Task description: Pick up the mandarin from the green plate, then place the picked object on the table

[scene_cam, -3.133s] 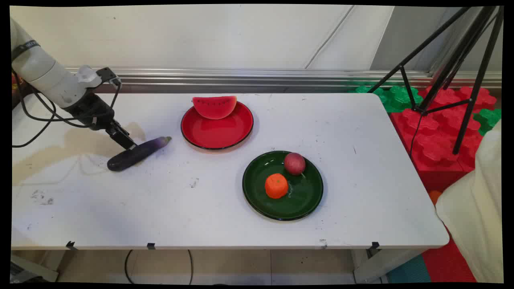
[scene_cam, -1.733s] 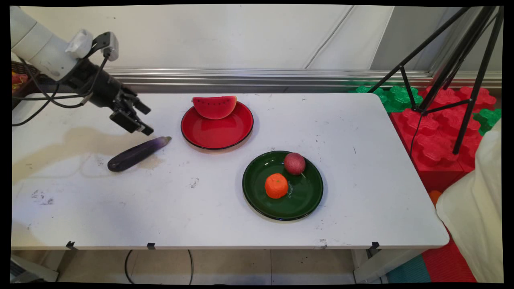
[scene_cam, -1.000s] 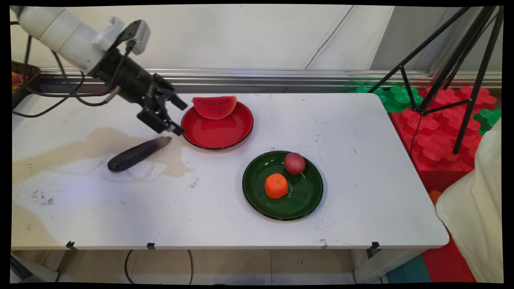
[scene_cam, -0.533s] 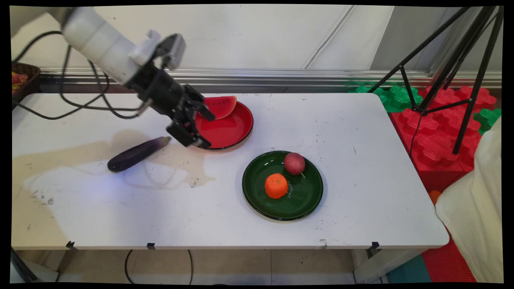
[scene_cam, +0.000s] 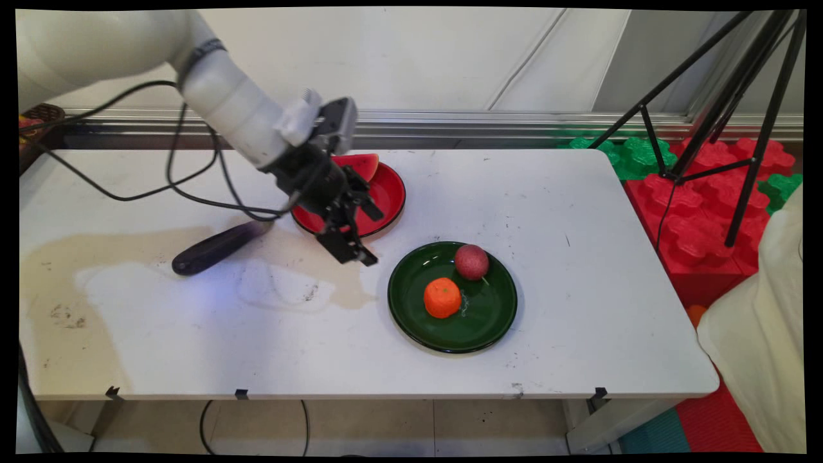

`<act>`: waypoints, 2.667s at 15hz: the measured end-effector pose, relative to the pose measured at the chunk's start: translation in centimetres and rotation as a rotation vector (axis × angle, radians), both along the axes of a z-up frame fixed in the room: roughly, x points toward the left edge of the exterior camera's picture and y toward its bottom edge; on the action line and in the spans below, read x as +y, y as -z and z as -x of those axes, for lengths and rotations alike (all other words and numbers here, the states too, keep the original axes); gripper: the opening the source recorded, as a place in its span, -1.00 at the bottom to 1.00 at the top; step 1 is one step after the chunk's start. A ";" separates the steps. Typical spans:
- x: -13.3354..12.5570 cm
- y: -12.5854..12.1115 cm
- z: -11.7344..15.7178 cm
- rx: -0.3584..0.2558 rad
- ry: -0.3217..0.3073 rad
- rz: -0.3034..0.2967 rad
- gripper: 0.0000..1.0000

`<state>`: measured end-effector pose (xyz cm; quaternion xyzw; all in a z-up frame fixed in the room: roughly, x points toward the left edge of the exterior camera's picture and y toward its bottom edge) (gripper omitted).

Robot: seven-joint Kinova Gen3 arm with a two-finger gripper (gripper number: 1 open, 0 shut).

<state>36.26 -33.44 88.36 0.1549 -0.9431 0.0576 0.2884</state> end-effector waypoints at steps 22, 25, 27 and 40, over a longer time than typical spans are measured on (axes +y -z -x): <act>-4.3 9.4 11.6 -0.072 0.061 -0.083 1.00; -4.6 10.2 12.2 -0.080 0.064 -0.086 1.00; -4.8 10.6 12.5 -0.083 0.066 -0.087 1.00; -5.2 11.1 13.4 -0.087 0.076 -0.091 -1.00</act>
